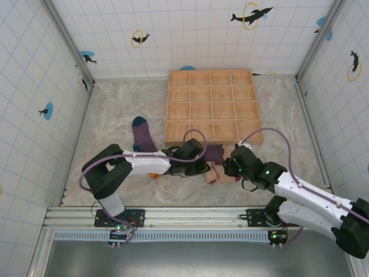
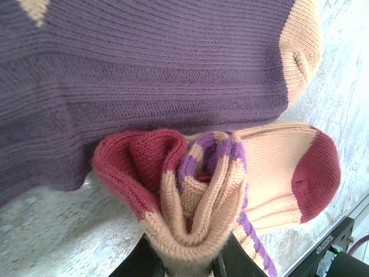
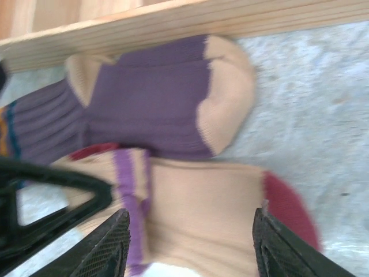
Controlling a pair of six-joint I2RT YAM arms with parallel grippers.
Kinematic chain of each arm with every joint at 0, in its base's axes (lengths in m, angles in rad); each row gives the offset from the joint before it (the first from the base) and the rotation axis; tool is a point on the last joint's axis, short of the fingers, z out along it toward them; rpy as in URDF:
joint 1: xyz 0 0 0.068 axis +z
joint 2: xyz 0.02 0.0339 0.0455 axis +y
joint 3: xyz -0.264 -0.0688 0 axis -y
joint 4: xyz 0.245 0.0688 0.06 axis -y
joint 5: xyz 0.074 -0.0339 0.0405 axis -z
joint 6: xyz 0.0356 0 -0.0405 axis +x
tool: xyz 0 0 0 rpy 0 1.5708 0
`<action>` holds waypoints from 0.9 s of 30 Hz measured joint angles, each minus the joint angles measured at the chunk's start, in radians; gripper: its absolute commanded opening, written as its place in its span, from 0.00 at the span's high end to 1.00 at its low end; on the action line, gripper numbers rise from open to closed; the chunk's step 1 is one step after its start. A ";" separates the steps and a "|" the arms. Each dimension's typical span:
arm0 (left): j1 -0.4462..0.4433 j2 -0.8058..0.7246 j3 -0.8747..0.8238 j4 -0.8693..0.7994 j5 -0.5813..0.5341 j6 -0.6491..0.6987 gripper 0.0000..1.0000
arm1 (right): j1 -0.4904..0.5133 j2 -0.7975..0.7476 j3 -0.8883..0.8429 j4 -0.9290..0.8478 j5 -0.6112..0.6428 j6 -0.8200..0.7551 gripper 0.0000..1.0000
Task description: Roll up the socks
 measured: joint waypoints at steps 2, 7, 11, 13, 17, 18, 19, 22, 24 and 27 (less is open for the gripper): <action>0.005 -0.013 -0.013 0.001 0.010 0.008 1.00 | -0.039 0.012 0.000 -0.037 0.002 -0.024 0.42; 0.005 -0.017 -0.031 0.005 0.022 0.014 1.00 | -0.121 0.027 -0.042 -0.050 -0.051 -0.061 0.46; 0.005 -0.017 -0.035 0.010 0.031 0.015 1.00 | -0.135 0.046 -0.108 -0.021 -0.127 -0.063 0.50; 0.005 -0.017 -0.038 0.014 0.036 0.015 1.00 | -0.135 0.051 -0.137 0.003 -0.161 -0.056 0.54; 0.005 -0.017 -0.039 0.019 0.047 0.015 1.00 | -0.137 0.065 -0.160 0.057 -0.200 -0.041 0.68; 0.005 -0.017 -0.040 0.022 0.050 0.015 1.00 | -0.137 0.072 -0.164 0.072 -0.204 -0.037 0.74; 0.005 -0.017 -0.041 0.026 0.055 0.015 1.00 | -0.137 0.077 -0.166 0.085 -0.211 -0.033 0.81; 0.005 -0.023 -0.053 0.037 0.063 0.014 1.00 | -0.137 0.102 -0.168 0.116 -0.212 -0.033 1.00; 0.005 -0.040 -0.074 0.051 0.064 0.014 1.00 | -0.137 0.115 -0.167 0.140 -0.202 -0.038 1.00; 0.005 -0.089 -0.128 0.092 0.058 0.001 1.00 | -0.137 0.151 -0.153 0.165 -0.186 -0.056 1.00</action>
